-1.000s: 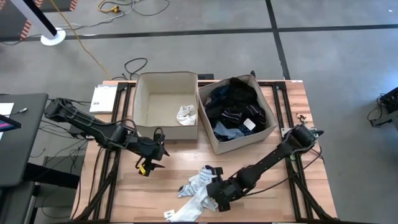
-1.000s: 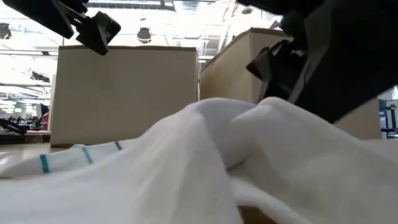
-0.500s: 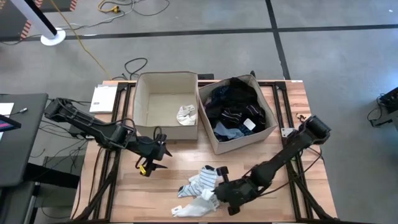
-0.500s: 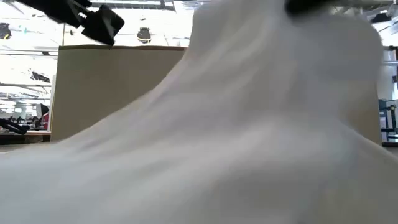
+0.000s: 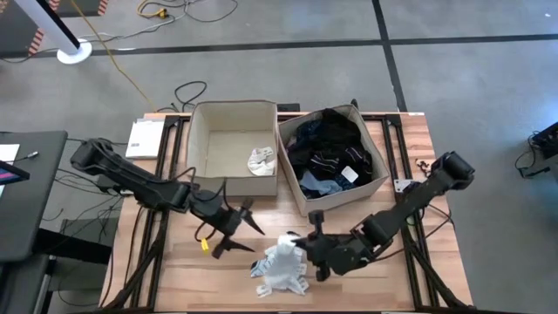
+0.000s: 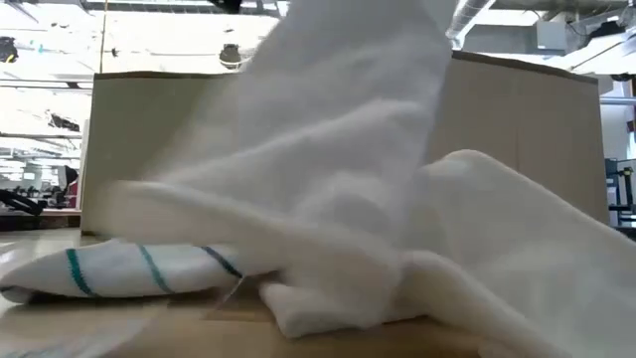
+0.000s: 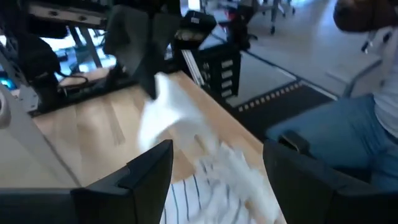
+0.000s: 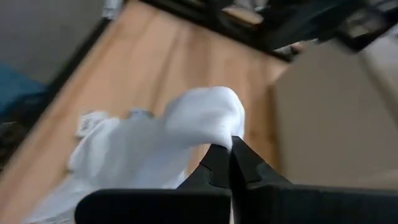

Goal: Sort clothes
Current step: Put the top white sock into the left laundry organizer

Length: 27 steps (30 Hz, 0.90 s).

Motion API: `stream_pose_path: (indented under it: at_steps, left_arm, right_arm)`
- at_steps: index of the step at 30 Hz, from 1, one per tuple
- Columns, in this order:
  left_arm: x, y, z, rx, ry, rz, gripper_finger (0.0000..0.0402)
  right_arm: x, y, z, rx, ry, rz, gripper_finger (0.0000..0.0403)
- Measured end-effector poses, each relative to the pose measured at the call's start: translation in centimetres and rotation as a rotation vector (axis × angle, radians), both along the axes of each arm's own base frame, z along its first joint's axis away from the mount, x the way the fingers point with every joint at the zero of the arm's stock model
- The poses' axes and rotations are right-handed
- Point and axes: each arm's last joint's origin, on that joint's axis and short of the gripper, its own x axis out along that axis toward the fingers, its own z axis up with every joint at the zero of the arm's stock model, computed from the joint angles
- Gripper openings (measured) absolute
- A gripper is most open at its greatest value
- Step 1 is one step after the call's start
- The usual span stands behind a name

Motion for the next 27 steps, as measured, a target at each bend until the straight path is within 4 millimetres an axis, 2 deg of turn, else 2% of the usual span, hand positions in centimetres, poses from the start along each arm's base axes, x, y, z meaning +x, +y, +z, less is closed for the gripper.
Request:
stream_pose_path:
  at_steps: [4, 9, 13, 17, 19, 27]
  left_arm:
    - [1.7, 0.1, -1.2, -0.054, 0.004, 0.037, 0.0245]
    - [3.7, 1.3, -3.3, -0.118, 0.069, 0.142, 0.0245]
    - [4.8, 1.7, -4.6, -0.152, 0.074, 0.160, 0.0245]
    - [5.7, 1.0, -4.4, -0.236, -0.026, -0.025, 0.0245]
    - [5.9, 0.8, -4.4, -0.262, -0.046, -0.046, 0.0245]
    - [6.4, 2.2, -4.7, -0.245, -0.068, 0.187, 0.0245]
  right_arm:
    - [-0.2, -0.9, 1.1, -0.086, -0.048, -0.051, 0.0000]
    - [-0.5, -1.5, 2.6, -0.173, -0.114, -0.072, 0.0000]
    - [-0.6, -1.9, 3.4, -0.205, -0.142, -0.067, 0.0000]
    - [-0.3, -2.4, 3.2, -0.222, -0.127, -0.084, 0.0000]
    - [-0.2, -2.6, 3.2, -0.226, -0.121, -0.091, 0.0000]
    - [0.0, -3.1, 3.1, -0.218, -0.117, -0.114, 0.0000]
